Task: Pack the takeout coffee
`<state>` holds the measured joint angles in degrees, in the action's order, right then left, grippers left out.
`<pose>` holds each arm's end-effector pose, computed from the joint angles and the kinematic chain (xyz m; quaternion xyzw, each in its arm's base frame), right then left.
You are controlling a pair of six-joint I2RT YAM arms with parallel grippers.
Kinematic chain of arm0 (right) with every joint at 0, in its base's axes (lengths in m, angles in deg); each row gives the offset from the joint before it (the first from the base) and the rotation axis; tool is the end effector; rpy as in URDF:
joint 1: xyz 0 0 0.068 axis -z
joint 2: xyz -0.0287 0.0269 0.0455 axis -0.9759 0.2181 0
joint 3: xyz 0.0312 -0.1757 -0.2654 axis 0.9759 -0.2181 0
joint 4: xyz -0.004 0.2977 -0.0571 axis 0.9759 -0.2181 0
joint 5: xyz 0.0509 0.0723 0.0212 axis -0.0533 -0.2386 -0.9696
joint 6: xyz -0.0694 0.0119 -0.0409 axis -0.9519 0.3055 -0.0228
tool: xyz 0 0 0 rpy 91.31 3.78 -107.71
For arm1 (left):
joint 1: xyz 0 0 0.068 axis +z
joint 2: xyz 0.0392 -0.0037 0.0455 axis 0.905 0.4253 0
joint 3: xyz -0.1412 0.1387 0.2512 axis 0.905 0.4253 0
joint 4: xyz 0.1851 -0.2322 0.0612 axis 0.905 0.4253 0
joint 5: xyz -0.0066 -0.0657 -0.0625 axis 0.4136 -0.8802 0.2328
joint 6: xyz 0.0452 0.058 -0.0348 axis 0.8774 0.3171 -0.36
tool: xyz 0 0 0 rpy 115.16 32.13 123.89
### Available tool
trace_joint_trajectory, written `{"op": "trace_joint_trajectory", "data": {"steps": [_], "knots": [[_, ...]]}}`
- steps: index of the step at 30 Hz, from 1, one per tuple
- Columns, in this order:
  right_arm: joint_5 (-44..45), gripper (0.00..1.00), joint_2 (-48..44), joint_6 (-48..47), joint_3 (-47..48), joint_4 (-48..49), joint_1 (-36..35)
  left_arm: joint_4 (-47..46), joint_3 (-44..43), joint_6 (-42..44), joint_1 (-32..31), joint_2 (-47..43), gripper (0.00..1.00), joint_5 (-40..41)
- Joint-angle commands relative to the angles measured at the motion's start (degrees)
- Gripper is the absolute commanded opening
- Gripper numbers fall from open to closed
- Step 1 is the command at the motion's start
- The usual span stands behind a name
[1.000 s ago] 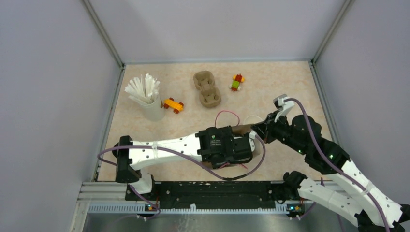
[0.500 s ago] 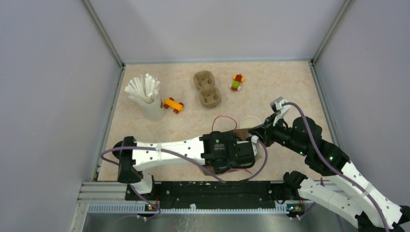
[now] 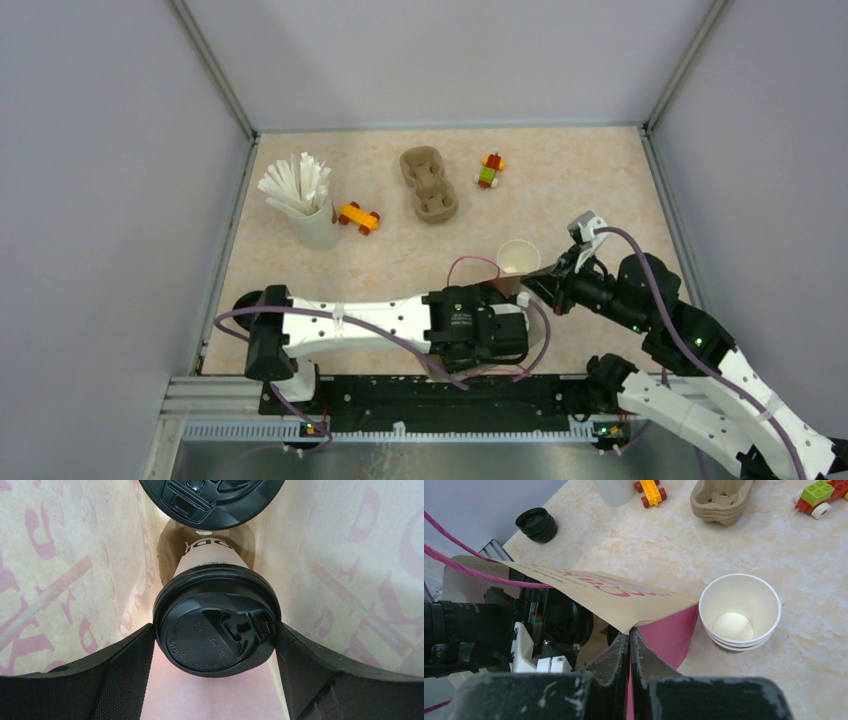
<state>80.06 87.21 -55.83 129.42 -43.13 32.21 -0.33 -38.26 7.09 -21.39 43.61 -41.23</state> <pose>0.0941 0.1028 0.3798 -0.2214 0.7619 0.3380 0.5062 0.0566 -0.3695 0.3221 0.5630 0.7897 0.0961 0.2242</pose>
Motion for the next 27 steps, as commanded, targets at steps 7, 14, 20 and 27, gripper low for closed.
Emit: {"op": "trace_joint_trajectory", "data": {"steps": [7, 14, 20, 27], "knots": [[-1.56, 0.00, -2.76, 5.36, -3.13, -2.21, 0.54, -2.21, 2.33, -4.86, -1.31, 0.59, 0.31, 0.75], [-2.03, 0.00, -3.64, 5.44, -3.63, -3.46, 0.54, -3.55, 3.65, -5.52, -1.59, 0.78, 0.31, 0.32], [-3.13, 0.00, -2.76, 5.17, -3.64, -3.56, 0.54, -2.57, 3.31, -6.27, -1.59, 1.38, 0.30, 2.16], [5.50, 0.31, 2.39, 10.29, 2.12, -7.39, 0.54, -3.40, 2.85, -5.36, -1.59, -0.56, 0.31, 3.56]]}}
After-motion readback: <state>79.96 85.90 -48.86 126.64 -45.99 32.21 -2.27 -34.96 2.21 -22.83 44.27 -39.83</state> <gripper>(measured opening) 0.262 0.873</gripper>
